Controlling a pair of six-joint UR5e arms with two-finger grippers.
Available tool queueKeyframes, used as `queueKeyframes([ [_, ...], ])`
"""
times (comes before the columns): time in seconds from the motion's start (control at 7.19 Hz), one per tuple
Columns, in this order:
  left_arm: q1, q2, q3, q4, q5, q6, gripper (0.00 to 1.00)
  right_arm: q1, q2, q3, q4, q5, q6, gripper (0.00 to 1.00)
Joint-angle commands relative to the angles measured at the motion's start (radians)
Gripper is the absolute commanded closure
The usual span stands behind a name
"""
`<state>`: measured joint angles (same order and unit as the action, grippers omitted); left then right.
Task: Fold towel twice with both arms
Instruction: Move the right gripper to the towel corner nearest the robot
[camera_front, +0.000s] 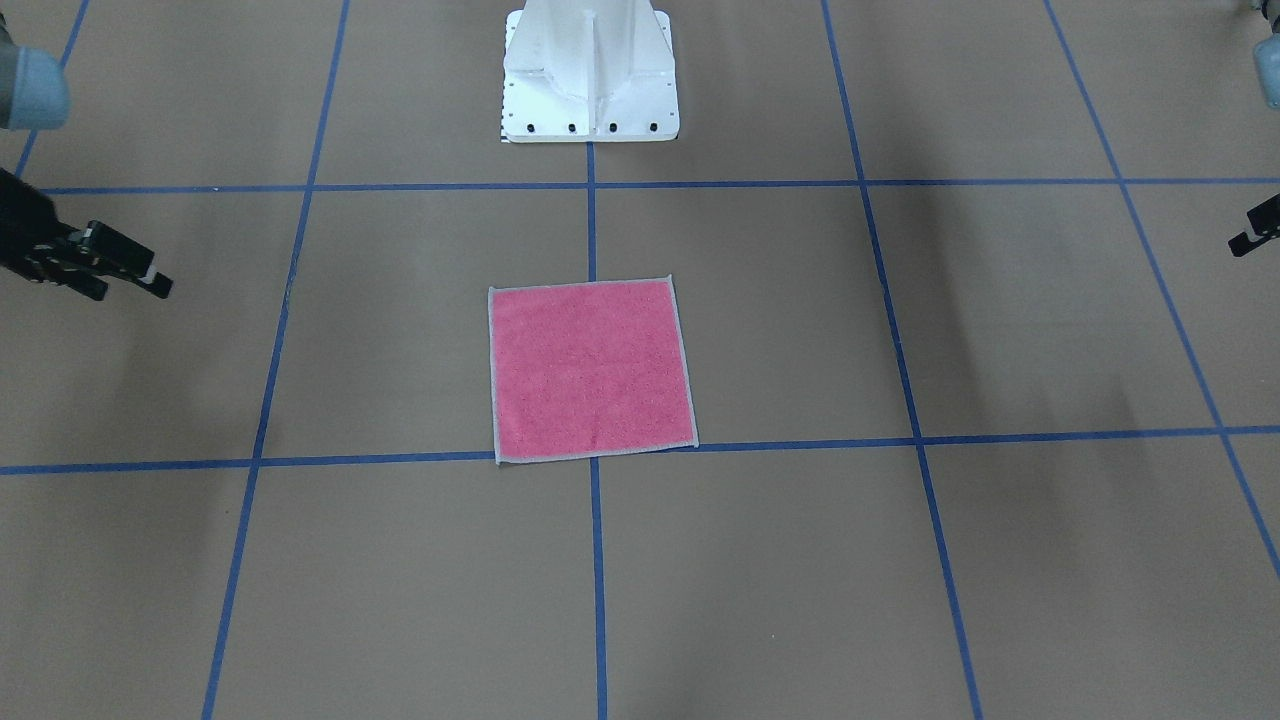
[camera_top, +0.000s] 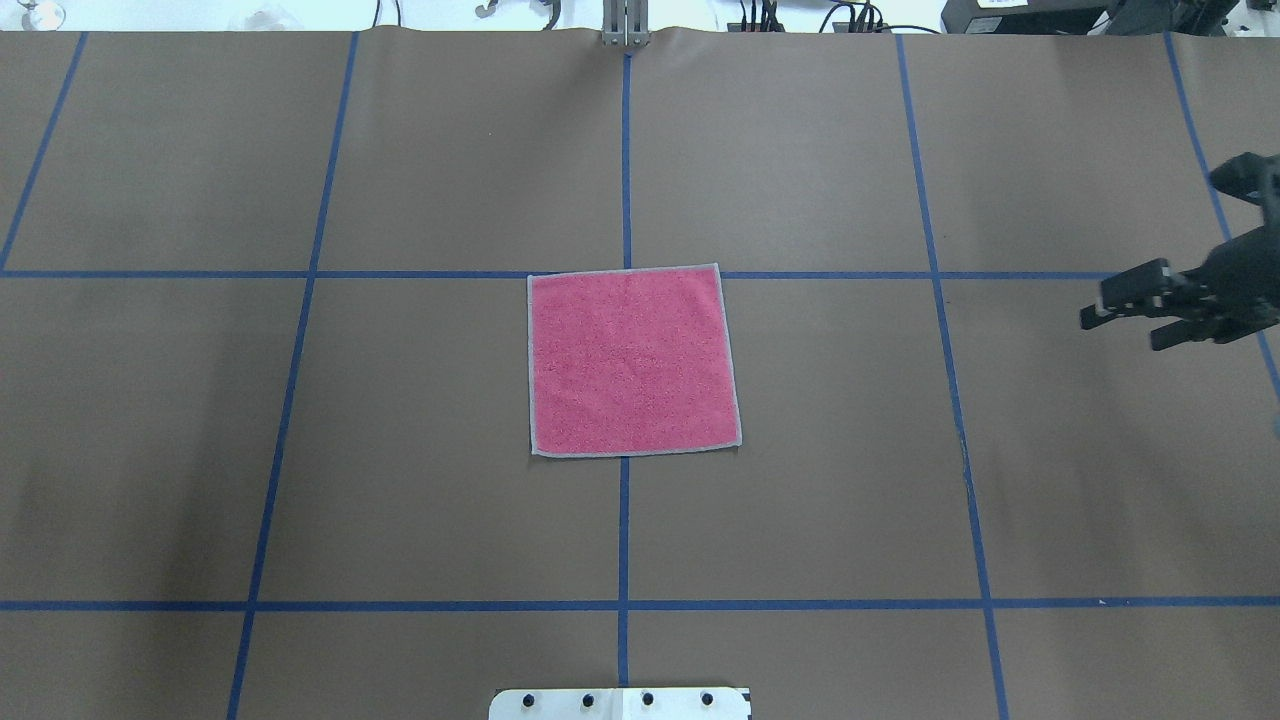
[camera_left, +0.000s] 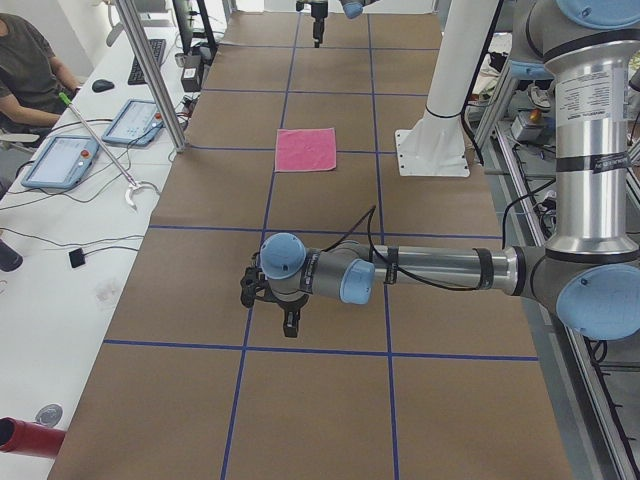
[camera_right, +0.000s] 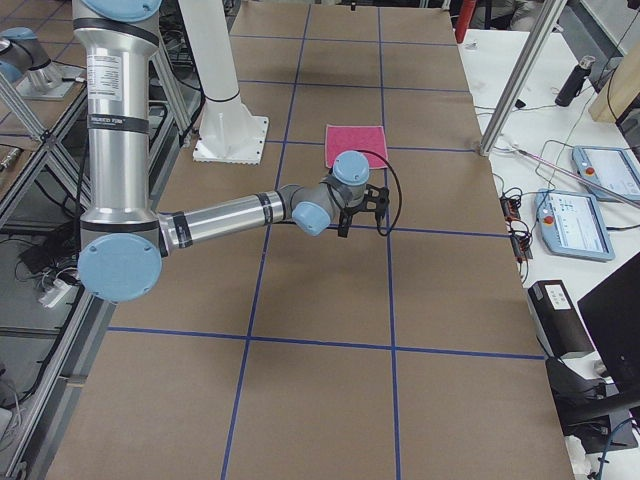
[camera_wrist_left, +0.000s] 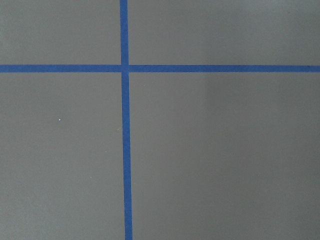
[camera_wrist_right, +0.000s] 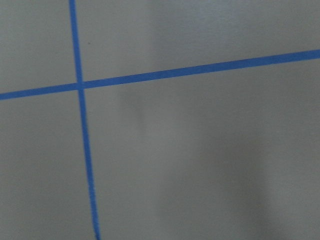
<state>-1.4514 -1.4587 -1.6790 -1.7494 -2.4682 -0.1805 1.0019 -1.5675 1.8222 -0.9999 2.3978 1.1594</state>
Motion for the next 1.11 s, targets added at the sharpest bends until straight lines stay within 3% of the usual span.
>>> queueKeyframes([
  [0.0, 0.002, 0.000, 0.002, -0.001, 0.000, -0.002, 0.00, -0.187, 0.134, 0.003, 0.026, -0.112, 0.286, 0.01],
  [0.14, 0.002, 0.000, 0.004, -0.001, 0.000, -0.016, 0.00, -0.271, 0.195, 0.005, 0.026, -0.187, 0.372, 0.00],
  [0.42, 0.002, 0.000, 0.004, -0.001, 0.002, -0.019, 0.00, -0.473, 0.295, 0.005, 0.021, -0.438, 0.596, 0.01],
  [0.7, 0.002, 0.000, 0.010, -0.001, 0.002, -0.019, 0.00, -0.563, 0.357, -0.006, -0.035, -0.552, 0.733, 0.02],
  [0.97, 0.002, 0.000, 0.012, -0.001, 0.002, -0.019, 0.00, -0.581, 0.417, -0.009, -0.141, -0.558, 0.804, 0.01],
])
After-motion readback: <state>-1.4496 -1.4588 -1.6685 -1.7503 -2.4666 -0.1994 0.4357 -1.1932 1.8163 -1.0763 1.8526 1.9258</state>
